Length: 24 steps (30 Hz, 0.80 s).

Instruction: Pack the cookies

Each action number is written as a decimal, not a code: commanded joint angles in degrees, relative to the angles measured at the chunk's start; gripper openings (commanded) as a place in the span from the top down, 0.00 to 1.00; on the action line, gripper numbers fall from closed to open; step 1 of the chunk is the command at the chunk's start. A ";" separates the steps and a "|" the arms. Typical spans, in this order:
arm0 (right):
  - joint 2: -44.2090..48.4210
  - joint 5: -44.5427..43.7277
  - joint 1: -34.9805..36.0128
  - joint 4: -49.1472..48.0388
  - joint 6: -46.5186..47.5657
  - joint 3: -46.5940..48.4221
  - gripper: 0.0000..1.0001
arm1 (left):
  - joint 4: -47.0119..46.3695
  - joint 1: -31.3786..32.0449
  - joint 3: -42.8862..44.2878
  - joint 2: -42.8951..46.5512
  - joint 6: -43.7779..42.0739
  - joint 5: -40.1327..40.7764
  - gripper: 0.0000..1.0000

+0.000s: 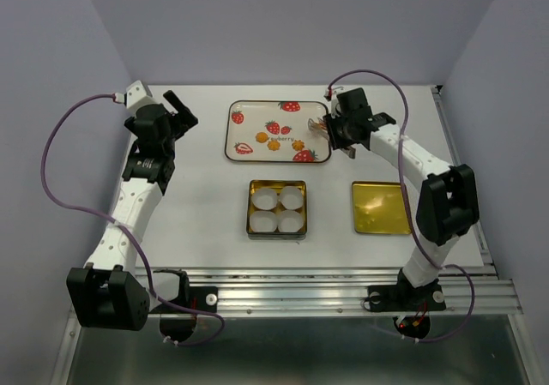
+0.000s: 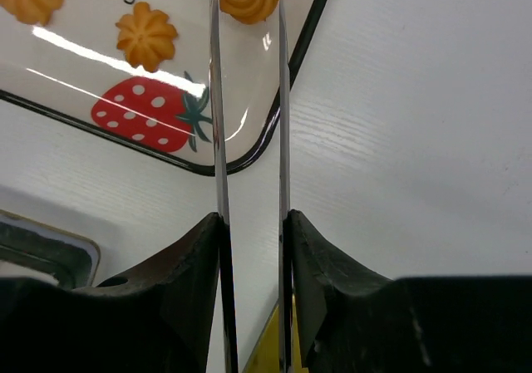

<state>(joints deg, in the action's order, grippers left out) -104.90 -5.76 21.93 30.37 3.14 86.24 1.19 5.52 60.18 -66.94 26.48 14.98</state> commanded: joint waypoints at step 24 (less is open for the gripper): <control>30.19 3.21 25.26 -1.55 -10.16 -22.60 0.67 | -5.24 4.06 -5.87 0.05 2.61 -11.03 0.01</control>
<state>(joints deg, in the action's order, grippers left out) -77.56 -1.30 44.69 28.75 -4.10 64.64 -1.41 8.19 54.70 -67.70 29.04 4.27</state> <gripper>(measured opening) 0.407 0.986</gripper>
